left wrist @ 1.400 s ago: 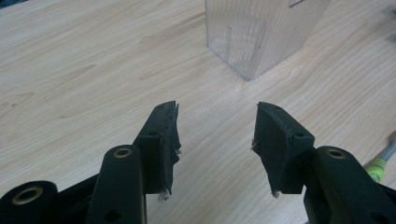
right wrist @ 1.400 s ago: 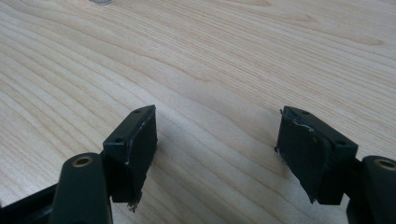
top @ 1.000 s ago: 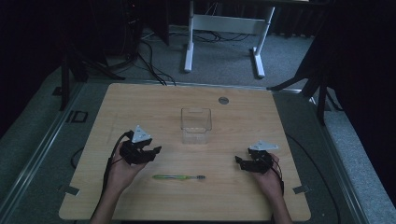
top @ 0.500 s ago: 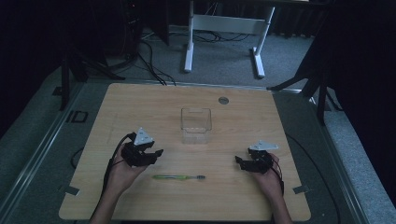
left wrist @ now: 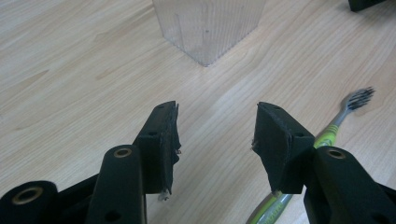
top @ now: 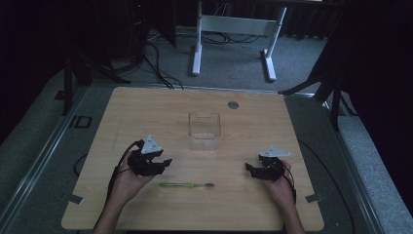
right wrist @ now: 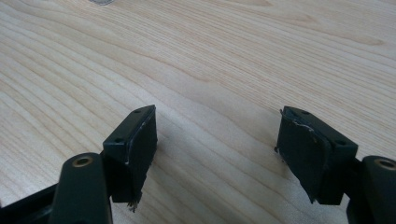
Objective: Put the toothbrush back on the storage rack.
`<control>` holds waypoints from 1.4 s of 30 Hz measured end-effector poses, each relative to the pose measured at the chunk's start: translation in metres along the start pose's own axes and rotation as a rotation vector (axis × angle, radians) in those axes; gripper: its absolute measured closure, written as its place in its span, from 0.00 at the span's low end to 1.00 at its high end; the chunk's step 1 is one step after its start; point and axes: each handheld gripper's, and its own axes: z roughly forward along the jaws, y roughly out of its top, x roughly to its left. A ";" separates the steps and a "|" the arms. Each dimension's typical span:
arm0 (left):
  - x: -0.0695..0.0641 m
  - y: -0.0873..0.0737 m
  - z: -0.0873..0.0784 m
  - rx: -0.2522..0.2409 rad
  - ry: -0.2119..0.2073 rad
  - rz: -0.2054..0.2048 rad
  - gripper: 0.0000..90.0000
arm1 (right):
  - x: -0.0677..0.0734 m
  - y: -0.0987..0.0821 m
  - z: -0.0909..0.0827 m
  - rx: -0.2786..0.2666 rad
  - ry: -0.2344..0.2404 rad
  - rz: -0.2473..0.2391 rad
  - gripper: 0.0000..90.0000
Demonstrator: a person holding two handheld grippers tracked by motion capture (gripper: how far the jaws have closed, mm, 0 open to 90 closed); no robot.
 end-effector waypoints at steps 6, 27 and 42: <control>-0.002 0.000 0.000 0.012 -0.010 0.016 0.55 | 0.000 0.000 0.000 0.000 0.000 0.000 0.32; -0.007 0.001 0.002 0.040 -0.051 0.061 0.55 | 0.000 0.000 0.000 -0.001 0.000 -0.001 0.32; -0.011 0.003 0.003 0.063 -0.073 0.097 0.56 | 0.000 0.000 0.000 0.000 0.000 -0.001 0.32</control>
